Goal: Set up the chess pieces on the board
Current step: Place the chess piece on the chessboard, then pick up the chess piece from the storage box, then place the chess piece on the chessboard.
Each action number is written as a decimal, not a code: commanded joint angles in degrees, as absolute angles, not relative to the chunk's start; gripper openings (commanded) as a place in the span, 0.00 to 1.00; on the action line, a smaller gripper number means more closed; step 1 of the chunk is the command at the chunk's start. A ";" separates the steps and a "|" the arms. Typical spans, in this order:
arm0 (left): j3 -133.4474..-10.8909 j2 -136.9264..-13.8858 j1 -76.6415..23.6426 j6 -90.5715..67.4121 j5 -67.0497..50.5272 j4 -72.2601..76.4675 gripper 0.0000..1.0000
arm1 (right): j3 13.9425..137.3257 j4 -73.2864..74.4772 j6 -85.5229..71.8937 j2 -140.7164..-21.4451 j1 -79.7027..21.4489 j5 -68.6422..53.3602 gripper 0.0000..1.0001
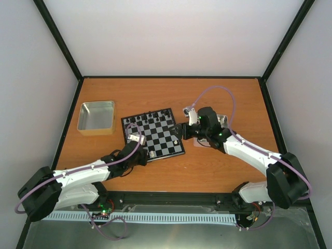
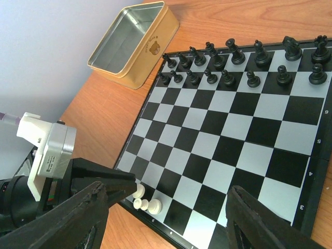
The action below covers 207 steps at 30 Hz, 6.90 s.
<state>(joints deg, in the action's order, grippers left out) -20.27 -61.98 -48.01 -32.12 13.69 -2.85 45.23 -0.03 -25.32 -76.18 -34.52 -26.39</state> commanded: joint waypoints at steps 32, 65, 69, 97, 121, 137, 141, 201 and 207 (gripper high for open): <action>-20.48 -62.44 -48.90 -32.25 12.76 -2.38 0.16 | 44.01 -2.90 -26.03 -76.86 -32.87 -28.39 0.63; -47.66 -49.61 -39.82 -27.18 13.34 -19.99 0.86 | 48.60 28.98 -25.89 -75.81 -19.61 6.21 0.63; -47.31 -50.67 -39.75 -28.05 10.77 -19.15 0.86 | 50.94 25.03 -23.42 -82.74 -19.58 9.33 0.57; -45.36 -50.15 -39.64 -30.32 9.16 -18.33 0.87 | 61.28 11.52 -14.15 -108.57 -16.98 10.65 0.33; -44.92 -52.69 -39.50 -35.16 2.11 -16.91 0.88 | 54.41 17.48 -18.58 -87.79 -16.43 -11.59 0.07; -48.87 -63.60 -34.34 -45.54 -22.69 -6.51 0.96 | 43.82 -0.24 -24.43 -73.53 -27.05 -49.37 0.10; -48.76 -65.19 -29.84 -44.21 -32.48 -6.83 0.96 | 44.17 -3.68 -24.79 -72.96 -30.64 -51.78 0.10; -36.50 -68.23 -29.18 -68.32 -50.00 11.06 0.38 | 52.48 8.05 5.02 -76.98 -42.73 -32.03 0.09; -36.42 -69.04 -29.18 -68.58 -49.41 12.04 0.36 | 52.62 8.45 5.70 -76.88 -43.54 -32.22 0.09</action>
